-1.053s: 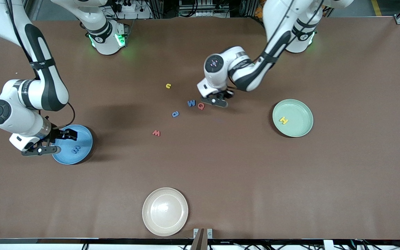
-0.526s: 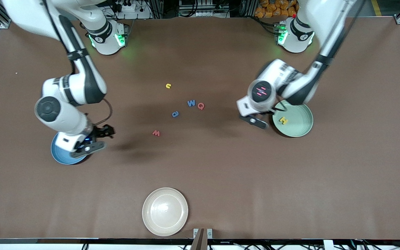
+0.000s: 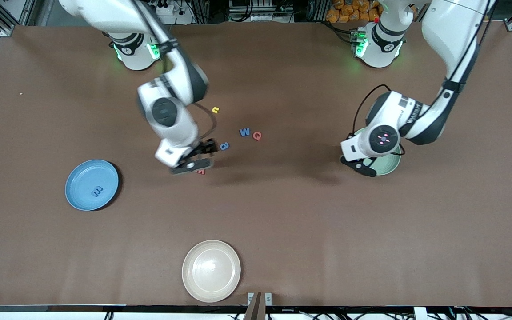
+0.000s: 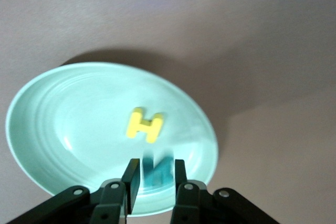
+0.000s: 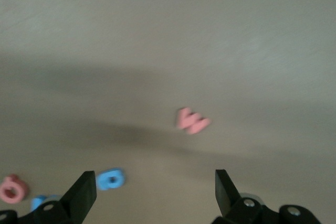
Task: Sort upper and lower case letters into plates
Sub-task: 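Release the R onto the green plate while the right gripper reaches u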
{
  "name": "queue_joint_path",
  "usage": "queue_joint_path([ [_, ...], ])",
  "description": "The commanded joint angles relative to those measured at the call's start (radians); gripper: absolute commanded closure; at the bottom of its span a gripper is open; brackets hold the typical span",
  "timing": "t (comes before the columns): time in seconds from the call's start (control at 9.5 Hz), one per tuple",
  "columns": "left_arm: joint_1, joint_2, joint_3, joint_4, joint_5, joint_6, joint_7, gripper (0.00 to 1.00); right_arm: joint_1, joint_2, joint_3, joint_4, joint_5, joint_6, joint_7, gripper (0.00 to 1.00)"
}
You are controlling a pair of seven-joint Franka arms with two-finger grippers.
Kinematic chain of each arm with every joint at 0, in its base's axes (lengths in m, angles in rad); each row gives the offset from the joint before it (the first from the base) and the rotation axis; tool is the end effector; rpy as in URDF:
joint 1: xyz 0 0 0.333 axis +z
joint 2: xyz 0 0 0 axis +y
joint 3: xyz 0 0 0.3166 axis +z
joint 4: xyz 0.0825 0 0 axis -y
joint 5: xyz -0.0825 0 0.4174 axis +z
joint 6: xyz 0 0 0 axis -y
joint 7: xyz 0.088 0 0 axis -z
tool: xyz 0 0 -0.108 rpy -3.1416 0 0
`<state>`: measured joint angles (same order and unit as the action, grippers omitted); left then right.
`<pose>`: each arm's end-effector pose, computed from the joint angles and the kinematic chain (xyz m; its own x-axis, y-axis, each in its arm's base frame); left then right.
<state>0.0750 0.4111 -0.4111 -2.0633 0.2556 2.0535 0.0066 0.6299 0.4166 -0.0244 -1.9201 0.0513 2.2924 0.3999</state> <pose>0.5387 -0.1780 0.1970 0.8145 -0.4501 -0.3661 -0.4849 -0.8746 -0.0035 0.5292 0.3684 0.2476 0.9838 0.1718 -0.0515 0.1717 -0.9851 -0.0076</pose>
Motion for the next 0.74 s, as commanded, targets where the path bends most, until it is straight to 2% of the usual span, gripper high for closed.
queue_joint_path([
  [0.0, 0.009, -0.009, -0.014, -0.014, -0.001, 0.013, 0.003, 0.0, 0.045, 0.007, -0.017, -0.06, 0.009, 0.012, 0.118, 0.0],
  [0.21, -0.042, 0.0, -0.023, 0.003, -0.073, 0.016, -0.08, 0.0, 0.086, -0.03, -0.017, -0.135, 0.01, 0.022, 0.19, 0.0],
  [0.42, -0.124, 0.021, -0.023, 0.055, -0.12, 0.019, -0.239, 0.0, 0.1, -0.088, -0.016, -0.233, 0.01, 0.041, 0.206, 0.0],
  [0.63, -0.196, 0.046, -0.023, 0.094, -0.15, 0.039, -0.391, 0.0, 0.125, -0.105, -0.015, -0.319, 0.01, 0.106, 0.22, 0.0],
])
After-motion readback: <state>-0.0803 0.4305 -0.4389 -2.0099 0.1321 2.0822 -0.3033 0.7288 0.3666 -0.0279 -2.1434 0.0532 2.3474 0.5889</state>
